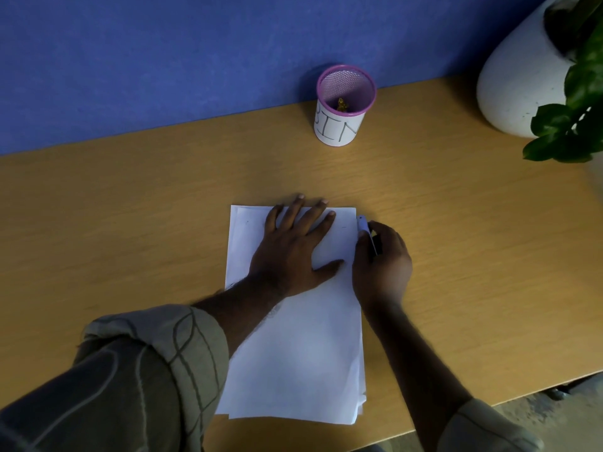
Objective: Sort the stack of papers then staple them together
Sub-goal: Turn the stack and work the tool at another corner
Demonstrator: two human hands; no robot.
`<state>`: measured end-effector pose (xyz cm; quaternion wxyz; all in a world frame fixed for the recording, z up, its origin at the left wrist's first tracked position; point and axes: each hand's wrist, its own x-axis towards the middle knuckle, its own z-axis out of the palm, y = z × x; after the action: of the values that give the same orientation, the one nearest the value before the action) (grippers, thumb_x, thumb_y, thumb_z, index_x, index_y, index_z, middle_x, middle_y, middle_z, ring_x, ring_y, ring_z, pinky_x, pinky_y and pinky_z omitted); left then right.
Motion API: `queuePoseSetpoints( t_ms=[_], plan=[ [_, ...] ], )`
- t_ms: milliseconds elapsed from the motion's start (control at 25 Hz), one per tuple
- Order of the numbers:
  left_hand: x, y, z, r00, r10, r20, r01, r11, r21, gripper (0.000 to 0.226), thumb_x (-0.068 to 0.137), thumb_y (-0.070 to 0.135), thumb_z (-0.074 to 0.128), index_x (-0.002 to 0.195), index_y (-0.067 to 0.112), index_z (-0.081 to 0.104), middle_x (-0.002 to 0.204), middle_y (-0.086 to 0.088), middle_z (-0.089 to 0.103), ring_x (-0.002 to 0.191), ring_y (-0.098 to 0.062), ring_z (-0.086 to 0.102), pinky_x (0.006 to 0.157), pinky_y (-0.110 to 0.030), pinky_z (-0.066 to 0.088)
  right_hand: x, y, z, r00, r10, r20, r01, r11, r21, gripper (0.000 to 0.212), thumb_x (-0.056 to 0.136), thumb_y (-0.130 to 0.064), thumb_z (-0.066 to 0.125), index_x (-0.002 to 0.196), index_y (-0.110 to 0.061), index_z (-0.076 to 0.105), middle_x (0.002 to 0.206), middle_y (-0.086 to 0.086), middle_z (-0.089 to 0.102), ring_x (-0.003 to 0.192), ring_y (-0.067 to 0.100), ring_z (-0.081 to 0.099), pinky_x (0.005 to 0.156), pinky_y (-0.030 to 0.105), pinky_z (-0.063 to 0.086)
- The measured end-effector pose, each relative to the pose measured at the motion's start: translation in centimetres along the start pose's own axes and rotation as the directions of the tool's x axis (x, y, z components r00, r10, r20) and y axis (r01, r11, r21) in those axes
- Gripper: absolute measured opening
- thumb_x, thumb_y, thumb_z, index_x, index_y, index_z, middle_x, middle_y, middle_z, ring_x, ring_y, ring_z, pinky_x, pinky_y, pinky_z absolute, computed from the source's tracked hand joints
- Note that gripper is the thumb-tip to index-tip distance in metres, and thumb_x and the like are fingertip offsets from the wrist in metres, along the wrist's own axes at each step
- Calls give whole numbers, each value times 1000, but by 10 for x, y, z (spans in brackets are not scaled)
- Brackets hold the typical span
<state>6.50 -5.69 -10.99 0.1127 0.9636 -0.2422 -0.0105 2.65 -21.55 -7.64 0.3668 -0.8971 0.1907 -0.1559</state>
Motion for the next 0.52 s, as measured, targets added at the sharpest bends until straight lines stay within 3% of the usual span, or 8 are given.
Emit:
queuePoseSetpoints(
  t_ms=[160,400,520],
  plan=[
    [0,1,-1,1000,-8,14,8,1000,18,87,87,79,36,155,25,36,167,1,28,156,-31,20,122,-57,19,9,11,-9,997,-77,5,77,986,-151,26,87,-9,64,113,-8,69,95,14,71,86,35,63,71,42,53],
    [0,3,-4,1000,-15,-2,15,1000,18,90,86,78,37,156,21,35,166,-1,31,155,-31,23,122,-56,21,20,5,-13,988,-150,37,151,887,-436,23,86,-16,66,109,-16,71,99,14,66,95,38,54,77,42,39],
    [-1,4,-5,999,-3,-37,3,1000,2,89,87,76,40,155,18,39,164,-3,36,153,-32,28,121,-56,24,27,-3,-14,968,-241,68,241,821,-517,13,85,-18,66,95,-16,73,102,12,62,98,37,50,78,43,34]
  ],
)
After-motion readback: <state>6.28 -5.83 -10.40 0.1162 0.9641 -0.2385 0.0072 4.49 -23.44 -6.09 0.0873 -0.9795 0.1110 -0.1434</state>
